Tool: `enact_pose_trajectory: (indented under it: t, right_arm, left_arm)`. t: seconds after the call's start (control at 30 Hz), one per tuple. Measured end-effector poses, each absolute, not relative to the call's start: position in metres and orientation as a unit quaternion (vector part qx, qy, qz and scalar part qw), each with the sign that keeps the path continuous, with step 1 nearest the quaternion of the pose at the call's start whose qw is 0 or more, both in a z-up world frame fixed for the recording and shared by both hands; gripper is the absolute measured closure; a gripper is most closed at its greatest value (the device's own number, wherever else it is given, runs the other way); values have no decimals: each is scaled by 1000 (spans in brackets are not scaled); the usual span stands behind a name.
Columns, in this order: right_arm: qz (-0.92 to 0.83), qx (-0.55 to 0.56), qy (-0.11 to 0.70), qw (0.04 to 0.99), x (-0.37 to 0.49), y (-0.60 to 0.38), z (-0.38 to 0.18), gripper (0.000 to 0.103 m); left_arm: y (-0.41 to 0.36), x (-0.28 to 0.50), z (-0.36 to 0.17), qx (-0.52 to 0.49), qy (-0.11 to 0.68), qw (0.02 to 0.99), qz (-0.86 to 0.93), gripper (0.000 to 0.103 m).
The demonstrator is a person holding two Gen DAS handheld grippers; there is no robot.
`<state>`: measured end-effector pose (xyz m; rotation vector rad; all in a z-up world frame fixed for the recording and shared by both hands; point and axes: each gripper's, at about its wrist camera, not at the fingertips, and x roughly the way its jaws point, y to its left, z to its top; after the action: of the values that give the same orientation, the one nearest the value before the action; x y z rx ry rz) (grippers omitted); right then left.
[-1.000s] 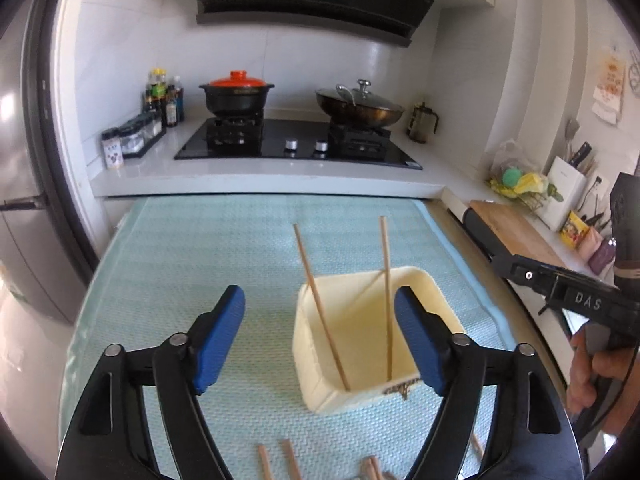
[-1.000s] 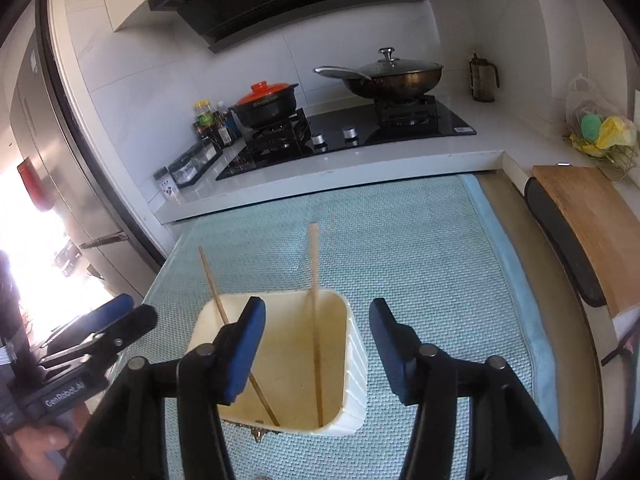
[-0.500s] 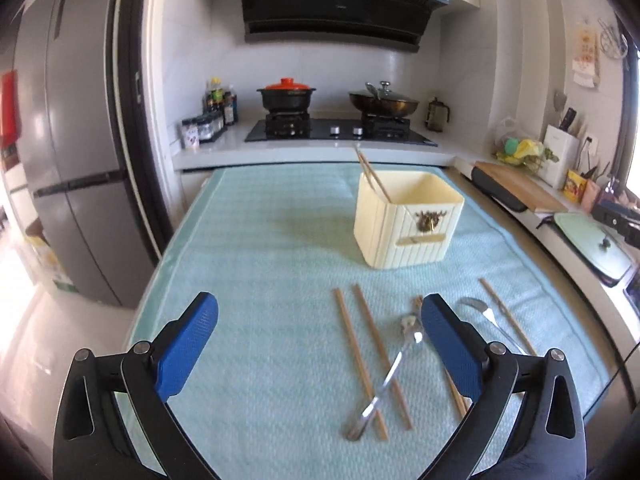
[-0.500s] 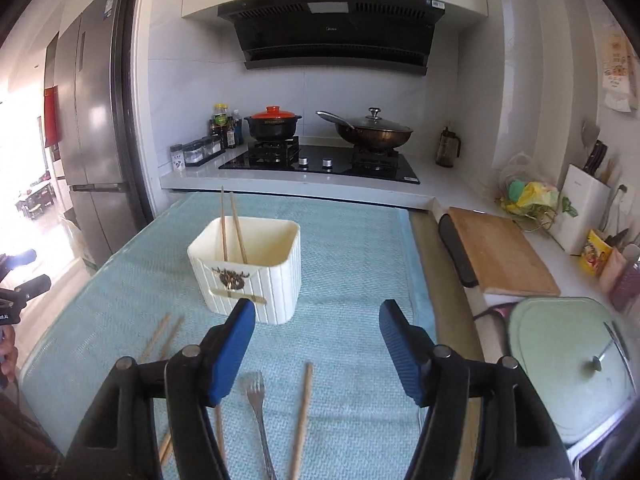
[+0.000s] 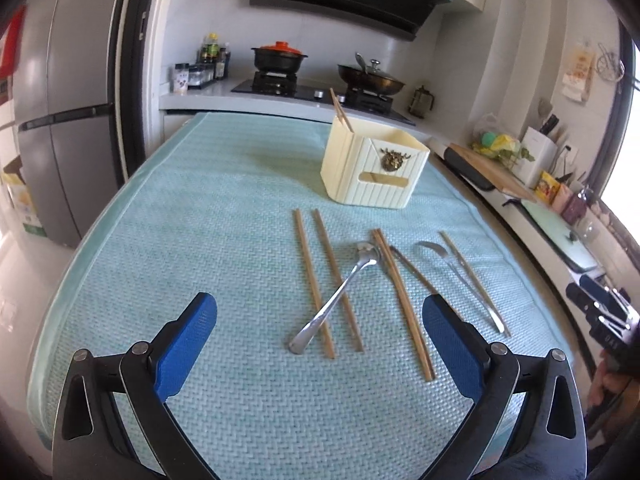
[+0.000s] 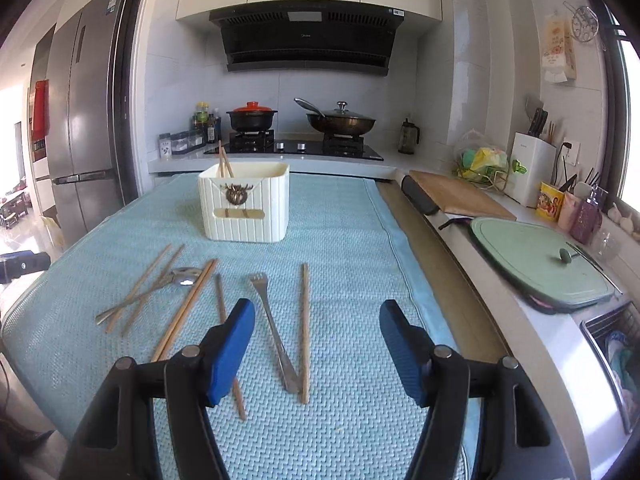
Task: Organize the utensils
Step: 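Withdraw both open tools from the holder back over the loose utensils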
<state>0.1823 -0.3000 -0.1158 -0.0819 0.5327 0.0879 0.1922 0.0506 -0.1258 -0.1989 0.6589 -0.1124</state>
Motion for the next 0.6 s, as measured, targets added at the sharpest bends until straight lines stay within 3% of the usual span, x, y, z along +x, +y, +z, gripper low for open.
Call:
enact_pose_trajectory:
  t: [0.6]
  right_arm:
    - [71,-21,292,954,195,-294,-136,37]
  left_arm:
    - [45,198,-153,-41,357,932,-32,1]
